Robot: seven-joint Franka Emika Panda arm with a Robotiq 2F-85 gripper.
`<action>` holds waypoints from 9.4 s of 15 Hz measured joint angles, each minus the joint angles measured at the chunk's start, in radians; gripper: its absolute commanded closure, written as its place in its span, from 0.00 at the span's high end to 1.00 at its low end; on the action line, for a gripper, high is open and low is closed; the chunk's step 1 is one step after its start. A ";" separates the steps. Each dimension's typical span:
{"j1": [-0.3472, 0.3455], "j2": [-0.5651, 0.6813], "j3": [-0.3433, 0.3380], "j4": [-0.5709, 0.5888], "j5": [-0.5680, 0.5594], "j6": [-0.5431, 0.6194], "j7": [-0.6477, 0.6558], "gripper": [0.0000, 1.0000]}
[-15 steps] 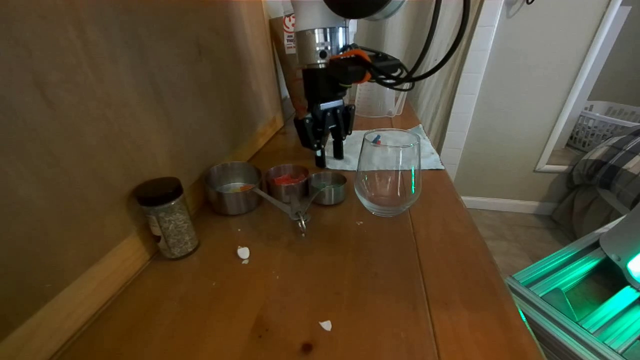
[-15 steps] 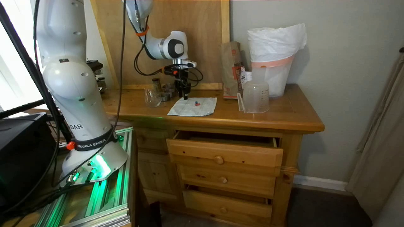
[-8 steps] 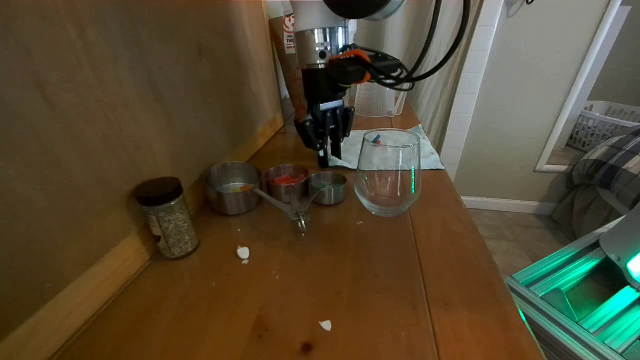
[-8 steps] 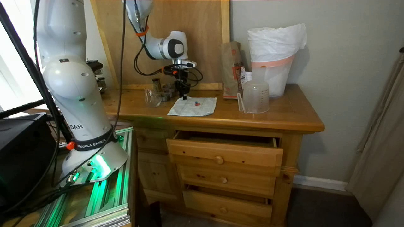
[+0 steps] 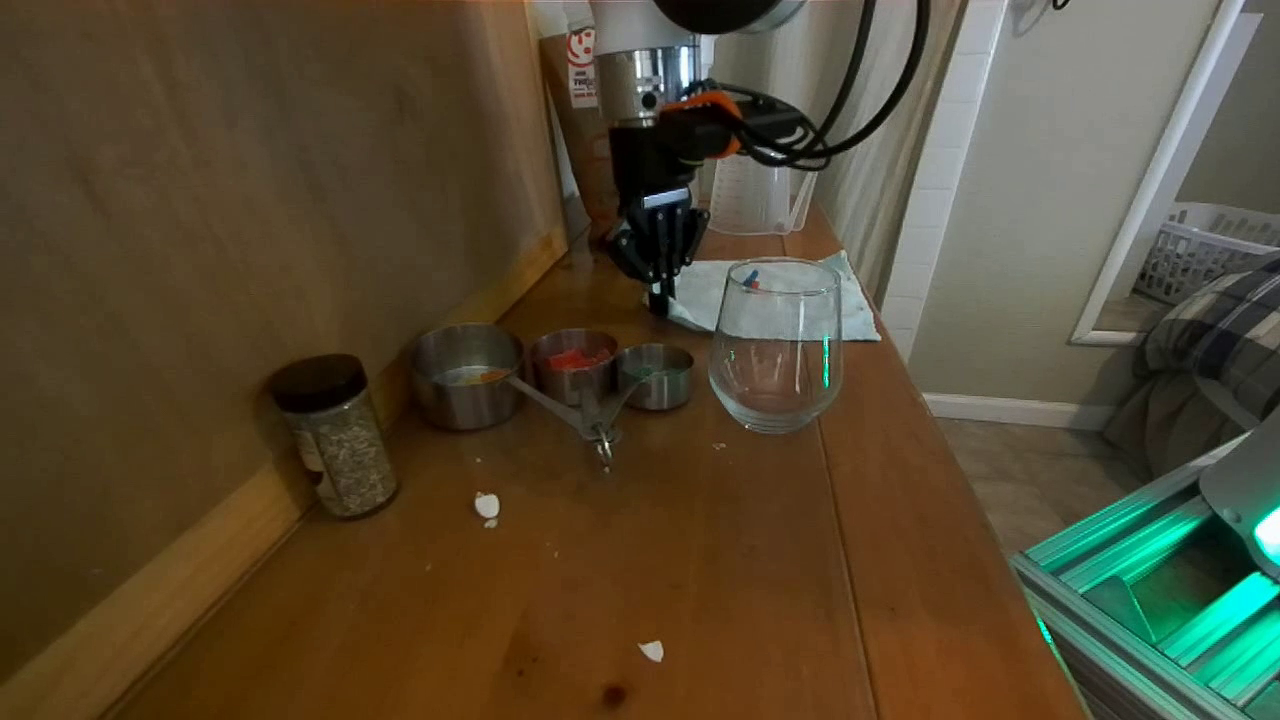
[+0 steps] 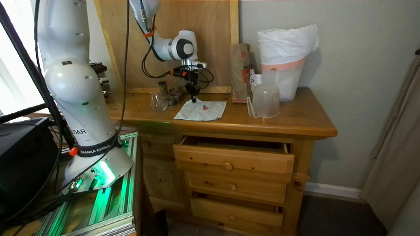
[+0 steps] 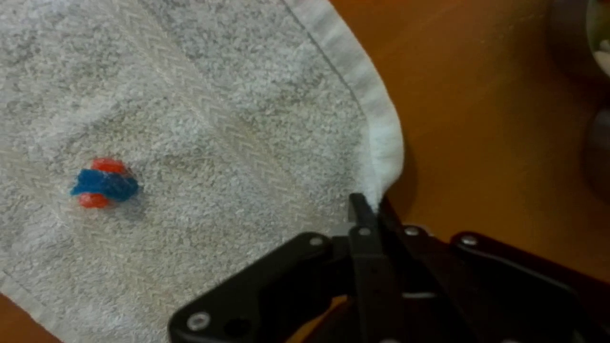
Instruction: Put the orange and blue object on top of the napkin then fold the napkin into a triangle twice.
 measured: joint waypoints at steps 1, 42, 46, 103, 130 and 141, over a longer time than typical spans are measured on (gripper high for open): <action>-0.001 -0.005 -0.006 0.002 -0.004 -0.001 0.002 0.04; -0.198 -0.207 -0.097 -0.107 -0.012 -0.177 0.056 0.02; -0.256 -0.221 -0.132 -0.133 -0.012 -0.177 -0.019 0.02; -0.143 0.047 -0.195 -0.007 -0.058 0.348 -0.092 0.71; -0.078 -0.204 -0.126 -0.030 -0.133 -0.150 0.064 0.02; -0.143 -0.231 -0.057 -0.116 -0.127 -0.211 0.006 0.02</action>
